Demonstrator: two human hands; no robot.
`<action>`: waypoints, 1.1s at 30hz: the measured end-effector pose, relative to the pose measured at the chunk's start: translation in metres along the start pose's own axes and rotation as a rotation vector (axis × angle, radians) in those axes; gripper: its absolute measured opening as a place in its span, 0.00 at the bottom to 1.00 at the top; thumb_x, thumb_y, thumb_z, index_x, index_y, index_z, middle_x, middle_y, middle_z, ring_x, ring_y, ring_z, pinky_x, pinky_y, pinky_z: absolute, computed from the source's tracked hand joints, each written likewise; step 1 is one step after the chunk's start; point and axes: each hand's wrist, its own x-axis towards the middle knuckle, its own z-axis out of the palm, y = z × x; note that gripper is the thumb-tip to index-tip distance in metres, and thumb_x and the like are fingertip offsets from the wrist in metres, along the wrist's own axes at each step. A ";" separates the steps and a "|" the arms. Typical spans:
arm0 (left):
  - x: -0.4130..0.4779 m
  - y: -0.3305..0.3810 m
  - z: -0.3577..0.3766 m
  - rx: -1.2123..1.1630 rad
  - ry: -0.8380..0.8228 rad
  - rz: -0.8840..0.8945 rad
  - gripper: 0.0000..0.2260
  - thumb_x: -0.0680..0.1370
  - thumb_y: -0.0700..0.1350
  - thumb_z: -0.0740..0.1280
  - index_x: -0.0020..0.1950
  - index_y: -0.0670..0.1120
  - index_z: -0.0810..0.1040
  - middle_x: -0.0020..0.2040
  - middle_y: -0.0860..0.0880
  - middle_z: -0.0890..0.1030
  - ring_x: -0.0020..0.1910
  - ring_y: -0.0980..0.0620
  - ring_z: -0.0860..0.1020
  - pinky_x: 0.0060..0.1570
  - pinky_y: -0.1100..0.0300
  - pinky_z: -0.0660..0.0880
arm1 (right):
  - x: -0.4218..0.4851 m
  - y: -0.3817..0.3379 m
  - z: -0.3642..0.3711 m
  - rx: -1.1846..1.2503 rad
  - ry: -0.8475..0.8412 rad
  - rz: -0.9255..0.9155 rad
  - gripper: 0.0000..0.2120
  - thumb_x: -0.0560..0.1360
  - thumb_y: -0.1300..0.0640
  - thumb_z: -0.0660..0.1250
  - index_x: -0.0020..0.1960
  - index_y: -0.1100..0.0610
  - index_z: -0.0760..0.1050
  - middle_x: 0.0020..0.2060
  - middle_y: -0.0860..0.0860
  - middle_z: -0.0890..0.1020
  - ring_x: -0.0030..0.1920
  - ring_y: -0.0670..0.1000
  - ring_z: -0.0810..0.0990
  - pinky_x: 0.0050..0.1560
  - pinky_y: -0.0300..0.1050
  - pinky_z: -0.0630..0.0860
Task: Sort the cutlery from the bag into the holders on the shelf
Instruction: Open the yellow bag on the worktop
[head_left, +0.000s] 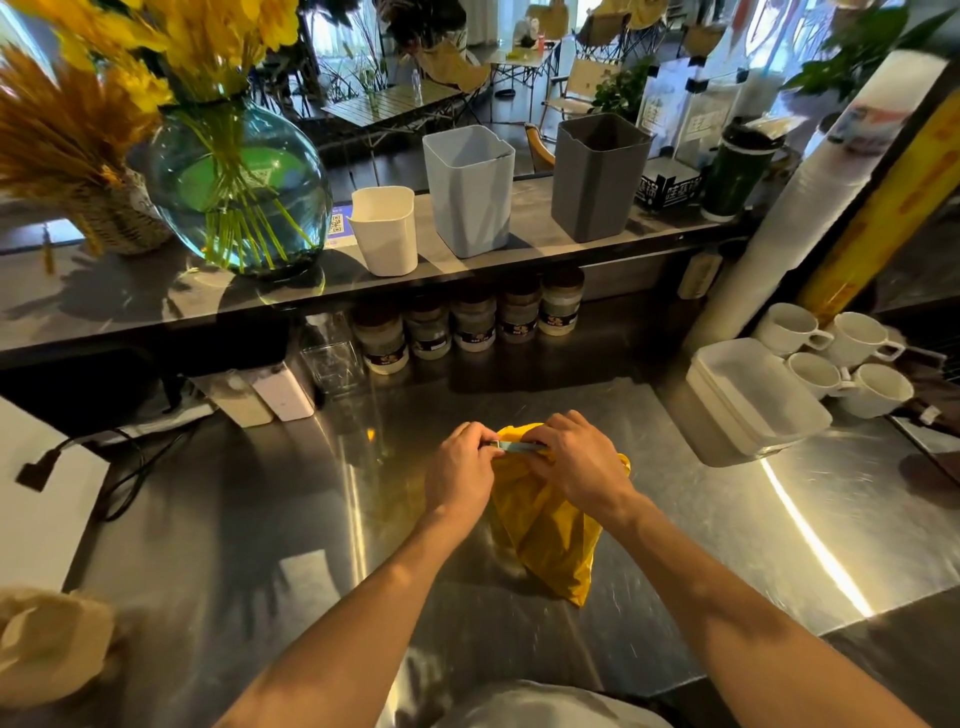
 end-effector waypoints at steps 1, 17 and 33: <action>-0.001 0.001 0.000 -0.002 0.001 -0.006 0.02 0.81 0.45 0.68 0.50 0.51 0.80 0.51 0.55 0.81 0.44 0.59 0.74 0.31 0.71 0.60 | 0.000 0.000 0.000 -0.002 -0.008 0.004 0.18 0.80 0.42 0.65 0.66 0.47 0.79 0.57 0.46 0.81 0.54 0.46 0.74 0.50 0.37 0.71; -0.003 0.006 -0.005 0.043 0.011 0.003 0.02 0.82 0.46 0.66 0.52 0.50 0.79 0.52 0.56 0.82 0.42 0.59 0.72 0.30 0.70 0.58 | -0.001 0.002 0.001 0.005 -0.031 0.031 0.18 0.82 0.43 0.62 0.69 0.46 0.77 0.60 0.47 0.79 0.57 0.48 0.73 0.53 0.38 0.72; -0.007 -0.005 0.000 -0.054 -0.117 0.141 0.06 0.80 0.49 0.66 0.55 0.53 0.73 0.55 0.56 0.75 0.51 0.54 0.76 0.43 0.60 0.76 | 0.008 0.008 -0.012 0.358 -0.079 0.267 0.14 0.83 0.45 0.61 0.65 0.47 0.79 0.55 0.45 0.76 0.58 0.47 0.73 0.64 0.49 0.68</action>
